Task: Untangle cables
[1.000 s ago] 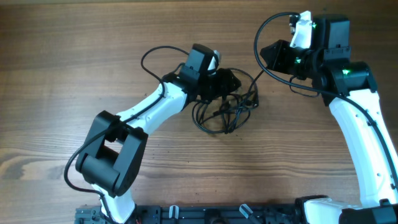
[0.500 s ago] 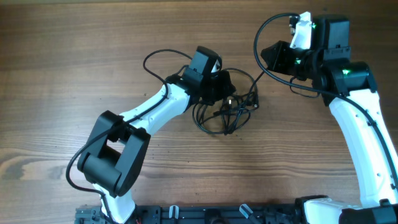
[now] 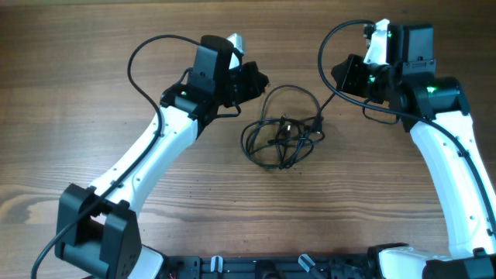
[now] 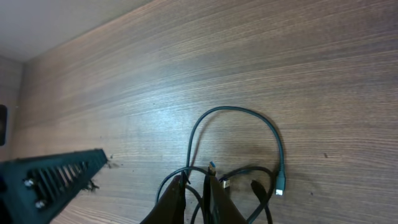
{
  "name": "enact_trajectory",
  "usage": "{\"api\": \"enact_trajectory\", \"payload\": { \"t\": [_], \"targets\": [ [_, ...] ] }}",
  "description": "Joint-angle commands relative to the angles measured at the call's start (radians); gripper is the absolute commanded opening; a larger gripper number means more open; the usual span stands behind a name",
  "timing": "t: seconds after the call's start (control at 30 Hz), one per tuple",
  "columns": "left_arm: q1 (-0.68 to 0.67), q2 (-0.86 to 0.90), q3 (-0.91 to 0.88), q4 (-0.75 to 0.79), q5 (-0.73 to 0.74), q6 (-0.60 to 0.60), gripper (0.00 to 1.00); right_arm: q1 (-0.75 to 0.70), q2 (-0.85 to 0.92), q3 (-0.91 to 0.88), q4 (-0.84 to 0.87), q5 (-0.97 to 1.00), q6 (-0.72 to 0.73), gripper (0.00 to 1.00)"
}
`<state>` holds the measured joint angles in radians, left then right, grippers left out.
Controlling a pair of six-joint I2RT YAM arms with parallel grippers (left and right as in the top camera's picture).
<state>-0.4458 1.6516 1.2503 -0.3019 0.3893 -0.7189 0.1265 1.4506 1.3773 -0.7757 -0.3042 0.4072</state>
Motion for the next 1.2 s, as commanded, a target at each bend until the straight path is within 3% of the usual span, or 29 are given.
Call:
{"api": "enact_trajectory", "payload": {
  "t": [0.0,0.1,0.47,0.7,1.17],
  "targets": [
    [-0.038,0.021,0.005,-0.049,-0.014,0.031,0.18,0.000,-0.018,0.028,-0.011,0.021,0.014,0.04],
    [-0.065,0.025,0.005,-0.059,-0.017,0.031,0.34,0.000,-0.018,0.028,-0.018,0.021,0.014,0.04],
    [-0.147,0.083,0.005,-0.073,-0.017,0.031,0.42,0.000,-0.018,0.028,-0.035,0.020,0.014,0.04],
    [-0.177,0.165,0.005,-0.080,-0.016,0.031,0.61,0.000,-0.018,0.028,-0.042,0.020,0.015,0.04],
    [-0.184,0.201,0.005,-0.114,-0.020,0.062,0.70,-0.003,-0.016,0.028,-0.018,0.021,0.023,0.04]
  ]
}}
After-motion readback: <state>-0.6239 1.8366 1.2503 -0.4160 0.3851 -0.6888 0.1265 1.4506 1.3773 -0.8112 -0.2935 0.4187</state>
